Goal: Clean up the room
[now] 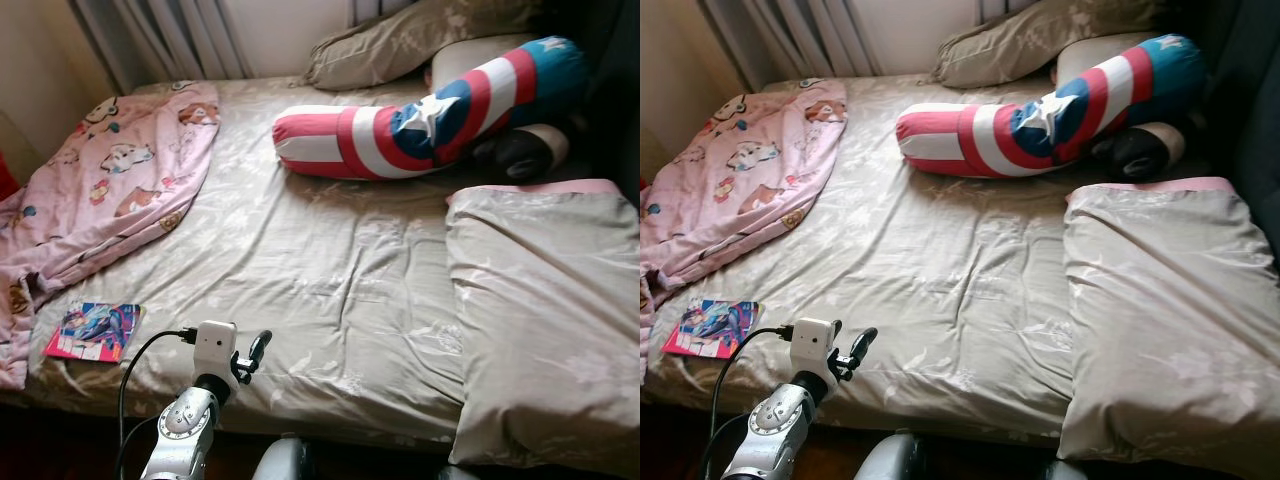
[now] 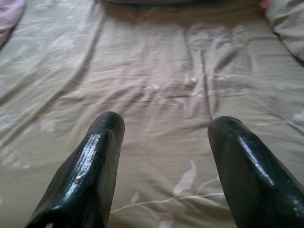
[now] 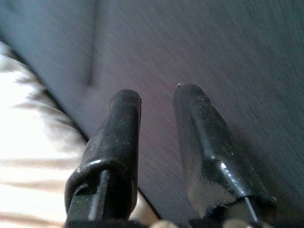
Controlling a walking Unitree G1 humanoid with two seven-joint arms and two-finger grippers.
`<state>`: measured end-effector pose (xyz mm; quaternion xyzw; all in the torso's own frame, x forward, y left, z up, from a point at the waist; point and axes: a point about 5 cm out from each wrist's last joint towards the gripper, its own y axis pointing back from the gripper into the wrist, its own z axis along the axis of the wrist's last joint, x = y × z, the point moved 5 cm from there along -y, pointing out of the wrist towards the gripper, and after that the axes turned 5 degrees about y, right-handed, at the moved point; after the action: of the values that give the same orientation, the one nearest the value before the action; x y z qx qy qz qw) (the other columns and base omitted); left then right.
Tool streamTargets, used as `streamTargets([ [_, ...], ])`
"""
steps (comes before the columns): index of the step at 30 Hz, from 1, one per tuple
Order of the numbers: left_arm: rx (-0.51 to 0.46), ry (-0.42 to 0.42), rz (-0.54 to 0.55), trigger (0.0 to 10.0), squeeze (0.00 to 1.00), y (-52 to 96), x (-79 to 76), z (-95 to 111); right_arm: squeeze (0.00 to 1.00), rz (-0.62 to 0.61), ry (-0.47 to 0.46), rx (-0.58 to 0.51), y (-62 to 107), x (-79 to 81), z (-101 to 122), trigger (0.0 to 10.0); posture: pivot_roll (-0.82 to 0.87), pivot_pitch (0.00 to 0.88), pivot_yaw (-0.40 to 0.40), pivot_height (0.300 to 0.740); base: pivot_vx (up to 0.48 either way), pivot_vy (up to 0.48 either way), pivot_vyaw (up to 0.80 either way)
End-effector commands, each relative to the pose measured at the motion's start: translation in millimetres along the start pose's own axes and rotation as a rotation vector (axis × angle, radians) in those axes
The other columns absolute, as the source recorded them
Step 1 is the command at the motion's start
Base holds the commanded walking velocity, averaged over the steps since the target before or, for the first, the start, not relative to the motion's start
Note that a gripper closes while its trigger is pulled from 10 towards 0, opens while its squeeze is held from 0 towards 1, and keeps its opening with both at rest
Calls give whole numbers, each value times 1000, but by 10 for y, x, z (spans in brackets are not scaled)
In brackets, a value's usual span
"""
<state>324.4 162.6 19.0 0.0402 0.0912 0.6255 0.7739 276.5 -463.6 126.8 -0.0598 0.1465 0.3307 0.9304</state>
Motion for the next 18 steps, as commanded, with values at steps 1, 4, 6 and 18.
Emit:
streamTargets([
  [1,27,0,12,10000,0,54,53,-90,0,139,-9,-59,60,344,91,10000,1,62,101,662,0,0,0],
  [4,42,11,15,10000,0,42,32,-135,0,376,-65,-44,324,942,-41,10000,-1,62,98,662,0,0,0],
  [6,49,25,20,10000,0,29,17,-155,0,474,-89,-10,522,1213,-187,10000,-9,67,85,662,0,0,0],
  [18,154,132,105,10000,0,77,130,-434,0,738,-184,317,1516,1942,-1033,10000,5,78,61,672,0,0,0],
])
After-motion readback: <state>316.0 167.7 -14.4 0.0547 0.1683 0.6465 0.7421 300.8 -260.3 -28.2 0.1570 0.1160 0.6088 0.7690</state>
